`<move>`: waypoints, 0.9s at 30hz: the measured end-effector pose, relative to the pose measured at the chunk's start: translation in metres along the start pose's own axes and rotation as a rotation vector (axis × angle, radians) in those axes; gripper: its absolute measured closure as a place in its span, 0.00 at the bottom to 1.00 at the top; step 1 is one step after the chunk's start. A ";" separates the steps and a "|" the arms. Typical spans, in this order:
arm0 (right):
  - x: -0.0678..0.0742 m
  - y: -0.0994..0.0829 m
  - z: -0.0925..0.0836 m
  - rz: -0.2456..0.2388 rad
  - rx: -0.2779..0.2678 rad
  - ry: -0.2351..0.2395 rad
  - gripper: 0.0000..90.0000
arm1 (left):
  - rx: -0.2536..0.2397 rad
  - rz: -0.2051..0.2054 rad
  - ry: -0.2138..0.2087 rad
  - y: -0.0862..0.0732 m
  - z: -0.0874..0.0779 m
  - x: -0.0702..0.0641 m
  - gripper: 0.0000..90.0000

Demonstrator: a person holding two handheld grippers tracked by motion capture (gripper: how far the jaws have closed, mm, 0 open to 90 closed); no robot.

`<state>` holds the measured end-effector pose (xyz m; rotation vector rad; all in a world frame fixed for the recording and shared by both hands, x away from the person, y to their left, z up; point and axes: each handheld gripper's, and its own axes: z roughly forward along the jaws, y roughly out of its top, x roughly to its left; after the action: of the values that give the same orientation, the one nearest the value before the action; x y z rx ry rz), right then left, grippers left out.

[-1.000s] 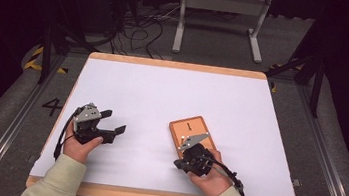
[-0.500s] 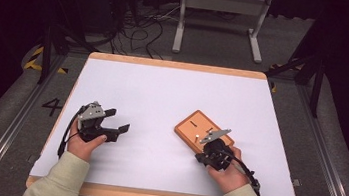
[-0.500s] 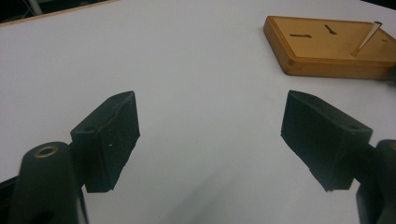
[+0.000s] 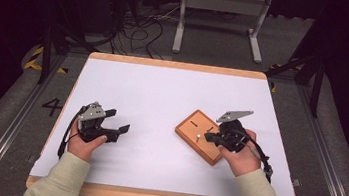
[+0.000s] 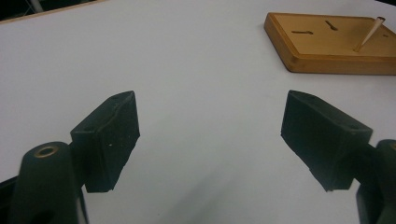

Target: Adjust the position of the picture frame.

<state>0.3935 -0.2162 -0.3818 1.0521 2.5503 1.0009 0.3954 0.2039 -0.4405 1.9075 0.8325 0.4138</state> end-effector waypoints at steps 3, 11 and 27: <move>-0.008 0.008 0.000 0.008 -0.007 -0.020 1.00 | 0.000 0.003 0.003 0.000 -0.001 0.000 0.22; -0.037 0.037 0.027 0.051 0.016 -0.063 1.00 | 0.010 0.003 0.011 -0.005 -0.007 -0.001 0.22; -0.073 0.066 0.079 0.108 0.108 -0.126 1.00 | 0.019 0.003 0.024 -0.014 -0.015 -0.004 0.22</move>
<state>0.5156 -0.1911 -0.4019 1.2514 2.4920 0.8010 0.3779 0.2151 -0.4456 1.9246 0.8522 0.4330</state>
